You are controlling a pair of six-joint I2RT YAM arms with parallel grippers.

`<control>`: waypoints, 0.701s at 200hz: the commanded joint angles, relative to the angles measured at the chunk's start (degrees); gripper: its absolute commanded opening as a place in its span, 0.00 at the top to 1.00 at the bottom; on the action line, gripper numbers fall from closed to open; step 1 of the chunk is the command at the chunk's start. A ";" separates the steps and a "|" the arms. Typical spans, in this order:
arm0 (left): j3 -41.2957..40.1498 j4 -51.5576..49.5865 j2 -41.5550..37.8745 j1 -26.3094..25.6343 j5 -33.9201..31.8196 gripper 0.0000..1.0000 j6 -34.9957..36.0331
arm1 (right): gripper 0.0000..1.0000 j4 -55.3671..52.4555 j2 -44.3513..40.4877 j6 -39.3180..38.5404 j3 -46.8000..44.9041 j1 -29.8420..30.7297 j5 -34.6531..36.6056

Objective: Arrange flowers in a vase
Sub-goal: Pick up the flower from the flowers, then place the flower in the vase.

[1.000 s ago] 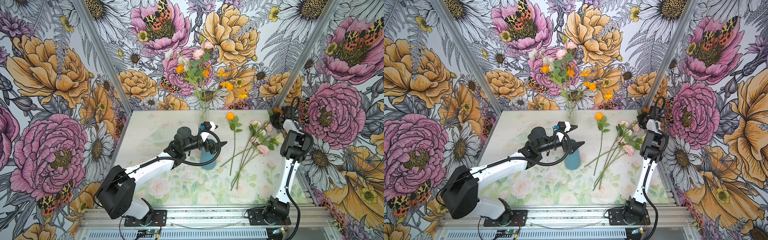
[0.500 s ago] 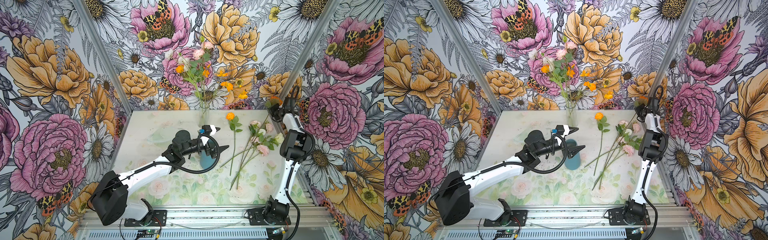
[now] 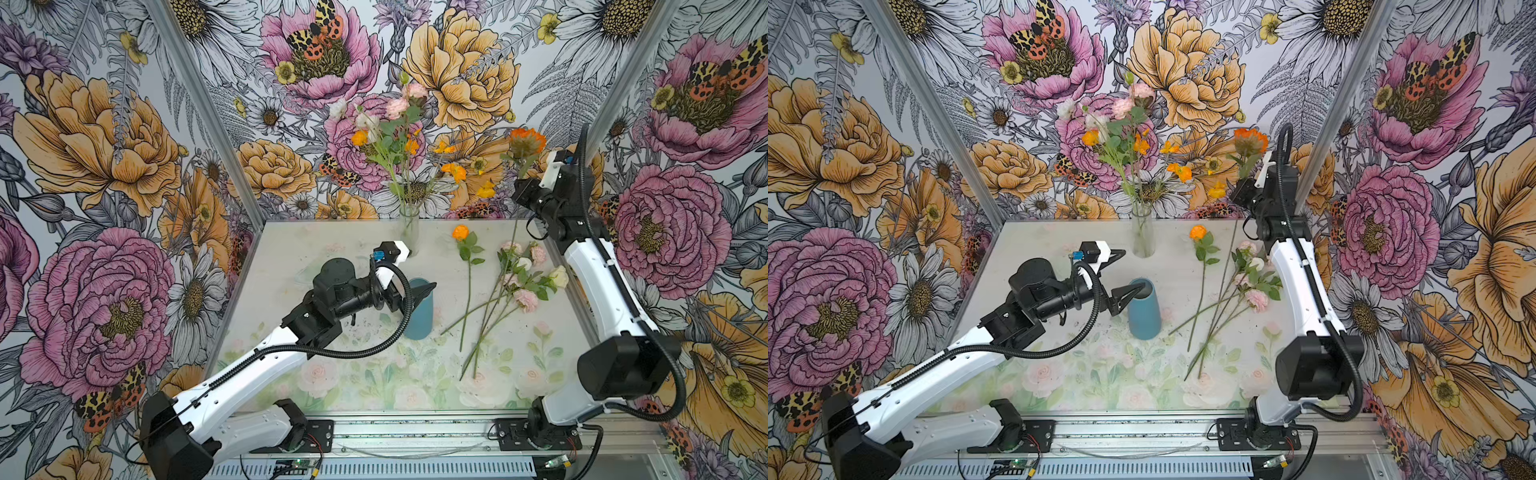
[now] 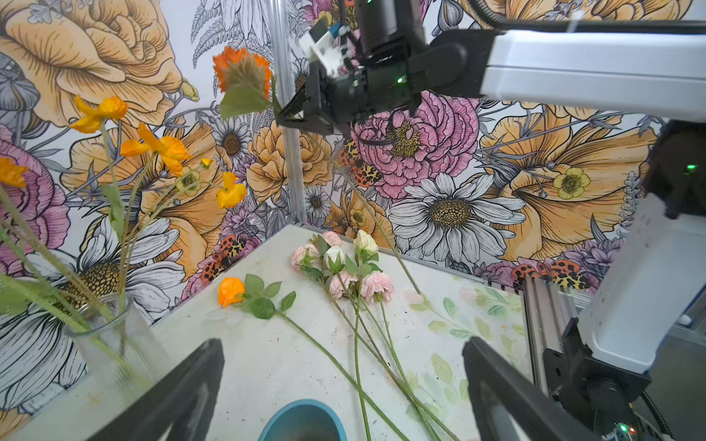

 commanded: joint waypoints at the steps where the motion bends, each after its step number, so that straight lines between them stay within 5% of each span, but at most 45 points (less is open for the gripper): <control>1: 0.82 -11.32 -2.86 2.33 2.89 0.01 -6.82 | 1.00 4.72 -7.37 -5.57 -5.05 4.53 4.51; 22: 1.08 -16.13 -4.36 4.86 9.67 0.01 -11.33 | 1.00 14.71 -13.73 -6.76 -11.57 11.95 4.37; 47: -0.80 -18.32 -6.64 4.91 8.43 0.01 -14.04 | 1.00 27.85 -17.49 -5.87 -18.63 19.57 6.75; 98: -4.76 -18.57 -10.92 3.33 5.16 0.01 -16.84 | 1.00 39.18 -12.01 -13.45 -15.85 32.12 10.77; 140: -5.66 -18.53 -12.12 2.70 4.53 0.01 -17.18 | 1.00 45.71 -5.46 -15.87 -10.41 36.69 12.92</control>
